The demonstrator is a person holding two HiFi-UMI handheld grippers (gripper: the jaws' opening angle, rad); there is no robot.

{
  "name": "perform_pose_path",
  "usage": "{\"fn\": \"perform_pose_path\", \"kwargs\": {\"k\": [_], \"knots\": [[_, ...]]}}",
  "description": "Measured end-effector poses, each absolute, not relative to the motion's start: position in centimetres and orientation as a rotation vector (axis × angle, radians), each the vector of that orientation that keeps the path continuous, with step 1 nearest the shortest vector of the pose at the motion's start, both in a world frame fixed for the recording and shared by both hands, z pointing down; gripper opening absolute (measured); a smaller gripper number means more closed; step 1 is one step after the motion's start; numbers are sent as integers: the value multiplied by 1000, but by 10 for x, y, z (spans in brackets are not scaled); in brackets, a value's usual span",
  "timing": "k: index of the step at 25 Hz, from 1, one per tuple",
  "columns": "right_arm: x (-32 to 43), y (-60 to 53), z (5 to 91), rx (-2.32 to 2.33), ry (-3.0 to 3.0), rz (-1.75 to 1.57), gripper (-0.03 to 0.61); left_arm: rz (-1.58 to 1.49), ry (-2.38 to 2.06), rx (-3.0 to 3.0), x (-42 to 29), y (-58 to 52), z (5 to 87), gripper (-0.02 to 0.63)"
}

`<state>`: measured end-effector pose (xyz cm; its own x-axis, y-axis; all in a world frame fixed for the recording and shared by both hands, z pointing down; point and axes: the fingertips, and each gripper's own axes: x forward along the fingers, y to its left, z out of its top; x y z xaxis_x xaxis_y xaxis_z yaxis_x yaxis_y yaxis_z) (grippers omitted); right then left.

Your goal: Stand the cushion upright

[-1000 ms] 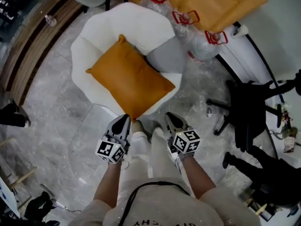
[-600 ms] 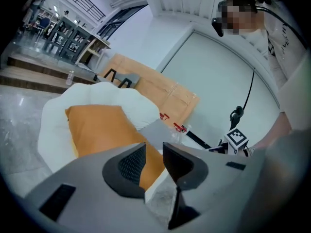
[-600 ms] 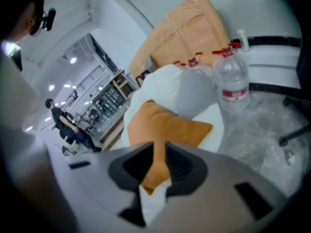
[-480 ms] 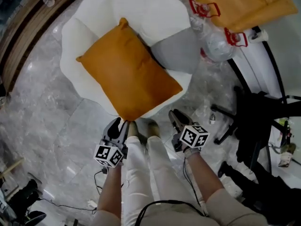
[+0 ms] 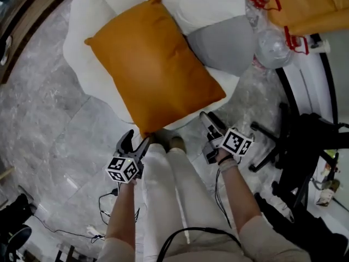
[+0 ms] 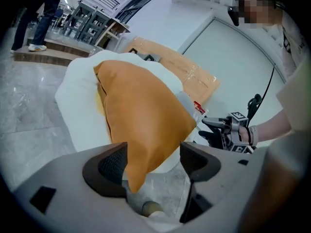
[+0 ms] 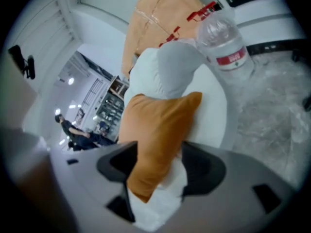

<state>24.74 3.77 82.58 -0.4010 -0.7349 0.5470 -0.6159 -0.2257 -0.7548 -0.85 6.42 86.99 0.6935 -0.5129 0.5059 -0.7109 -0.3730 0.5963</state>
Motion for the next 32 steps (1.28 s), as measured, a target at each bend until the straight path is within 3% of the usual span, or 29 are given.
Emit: {"fn": "perform_pose_path", "kwargs": {"k": [5, 17, 18, 21, 24, 30, 32], "knots": [[257, 18, 839, -1598, 1804, -1668, 284, 291, -907, 2058, -1, 74, 910, 374], [283, 0, 850, -1520, 1546, -1569, 291, 274, -837, 2067, 14, 75, 950, 374], [285, -1, 851, -1525, 1512, -1569, 291, 272, -839, 2063, 13, 74, 950, 365], [292, -3, 852, -1581, 1417, -1550, 291, 213, -852, 2018, 9, 71, 944, 227], [298, -5, 851, -1591, 1329, -1538, 291, 116, -856, 1971, 6, 66, 930, 152], [309, -15, 845, -1658, 1298, -1598, 287, 67, -848, 1973, -1, 63, 891, 110], [304, -18, 839, -1697, 1354, -1628, 231, 62, -861, 1973, -5, 62, 878, 106]]}}
